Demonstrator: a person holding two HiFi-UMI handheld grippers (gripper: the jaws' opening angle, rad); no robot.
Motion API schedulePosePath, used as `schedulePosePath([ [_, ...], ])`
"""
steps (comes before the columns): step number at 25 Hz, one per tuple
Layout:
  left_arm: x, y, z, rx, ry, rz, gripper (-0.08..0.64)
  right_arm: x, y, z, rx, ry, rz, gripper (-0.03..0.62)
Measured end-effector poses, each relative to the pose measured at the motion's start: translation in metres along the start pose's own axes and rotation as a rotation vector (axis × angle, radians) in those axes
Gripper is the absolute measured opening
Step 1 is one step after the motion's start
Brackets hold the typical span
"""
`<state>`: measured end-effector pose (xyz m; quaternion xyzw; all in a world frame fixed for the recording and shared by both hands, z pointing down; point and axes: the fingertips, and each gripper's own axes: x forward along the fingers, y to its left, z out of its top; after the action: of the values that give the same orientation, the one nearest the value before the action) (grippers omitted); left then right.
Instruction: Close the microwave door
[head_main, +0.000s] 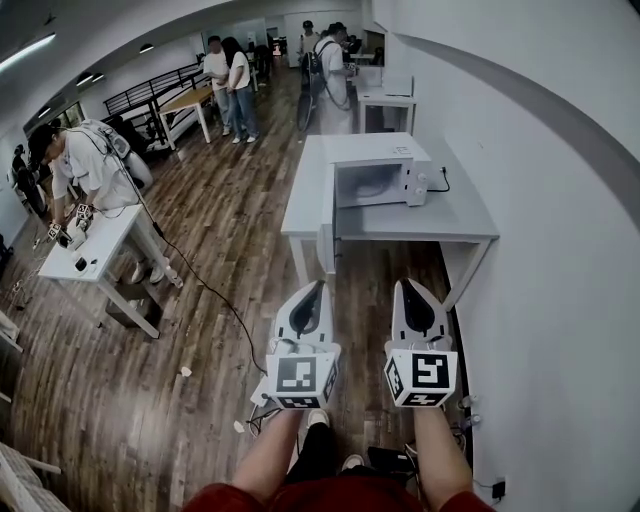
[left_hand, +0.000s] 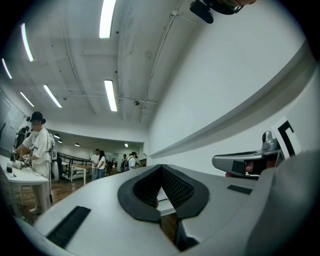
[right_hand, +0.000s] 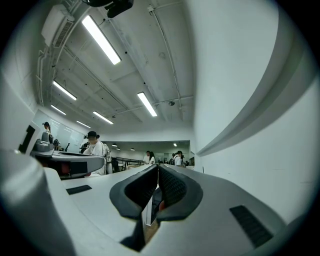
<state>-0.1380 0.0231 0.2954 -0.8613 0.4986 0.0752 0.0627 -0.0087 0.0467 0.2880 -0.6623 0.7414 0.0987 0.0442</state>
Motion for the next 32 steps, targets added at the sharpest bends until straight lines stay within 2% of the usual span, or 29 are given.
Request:
schedulePosePath([
  [10, 0.091, 0.058, -0.030, -0.045, -0.015, -0.057, 0.027, 0.099, -0.007, -0.025, -0.054, 0.019, -0.051, 0.028],
  [16, 0.149, 0.103, -0.039, -0.022, -0.028, -0.097, 0.026, 0.174, -0.002, -0.035, -0.055, 0.011, -0.071, 0.028],
  [21, 0.179, 0.128, -0.043, -0.002, -0.027, -0.139, 0.026, 0.214, 0.005, -0.039, -0.049, -0.001, -0.100, 0.028],
  [32, 0.242, 0.143, -0.070, 0.000, -0.010, -0.142, 0.026, 0.274, -0.015, -0.077, -0.017, 0.026, -0.098, 0.028],
])
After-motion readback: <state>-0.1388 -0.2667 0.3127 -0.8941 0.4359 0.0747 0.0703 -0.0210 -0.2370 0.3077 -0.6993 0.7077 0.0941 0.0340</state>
